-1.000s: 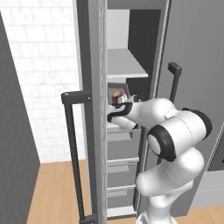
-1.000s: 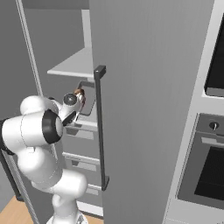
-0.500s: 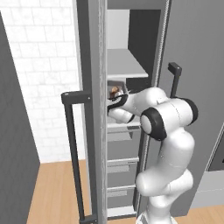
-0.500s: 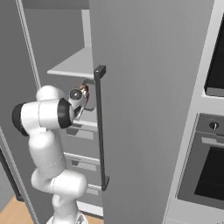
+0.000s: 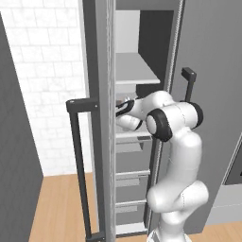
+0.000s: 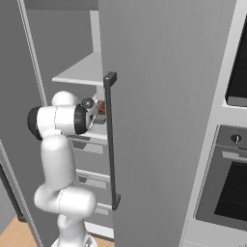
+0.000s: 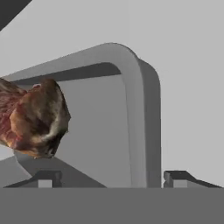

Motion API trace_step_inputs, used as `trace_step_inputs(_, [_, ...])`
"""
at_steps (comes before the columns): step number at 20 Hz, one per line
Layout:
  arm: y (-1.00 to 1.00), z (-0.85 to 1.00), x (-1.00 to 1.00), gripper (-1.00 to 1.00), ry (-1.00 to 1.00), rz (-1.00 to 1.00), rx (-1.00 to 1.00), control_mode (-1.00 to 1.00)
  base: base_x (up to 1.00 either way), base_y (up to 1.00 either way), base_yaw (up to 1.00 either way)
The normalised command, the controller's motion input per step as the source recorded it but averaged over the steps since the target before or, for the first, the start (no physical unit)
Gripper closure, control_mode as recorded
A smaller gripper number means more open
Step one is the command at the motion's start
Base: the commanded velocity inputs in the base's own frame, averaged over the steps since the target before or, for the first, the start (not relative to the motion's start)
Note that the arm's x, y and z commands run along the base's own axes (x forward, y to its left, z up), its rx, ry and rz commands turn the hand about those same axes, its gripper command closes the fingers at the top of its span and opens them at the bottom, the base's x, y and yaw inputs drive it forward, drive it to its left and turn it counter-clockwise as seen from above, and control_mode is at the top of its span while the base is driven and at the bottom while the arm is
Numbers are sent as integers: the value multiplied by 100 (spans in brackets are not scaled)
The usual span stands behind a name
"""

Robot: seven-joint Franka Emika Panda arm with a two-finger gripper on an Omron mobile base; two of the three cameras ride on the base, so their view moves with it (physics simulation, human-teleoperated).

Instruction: Take the meat container that has the steak and place it on the second highest rack of the freezer. Then take the vegetable container that has the mushroom and onion and place it on the highest rack of the freezer.

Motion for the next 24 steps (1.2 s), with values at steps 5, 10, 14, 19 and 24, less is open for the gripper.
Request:
trace_step_inputs(5, [6, 4, -95, -100, -12, -4, 0, -100, 0, 0, 0])
trace_step_inputs(10, [1, 73, -100, -100, -14, 3, -2, -100, 0, 0, 0])
trace_step_inputs(14, [0, 100, -85, -100, -3, 24, -11, -100, 0, 0, 0])
trace_step_inputs(19, [-13, 96, -100, -100, 0, 45, -39, -100, 0, 0, 0])
trace_step_inputs(24, [-38, 76, -100, -100, 2, 57, -34, -100, 0, 0, 0])
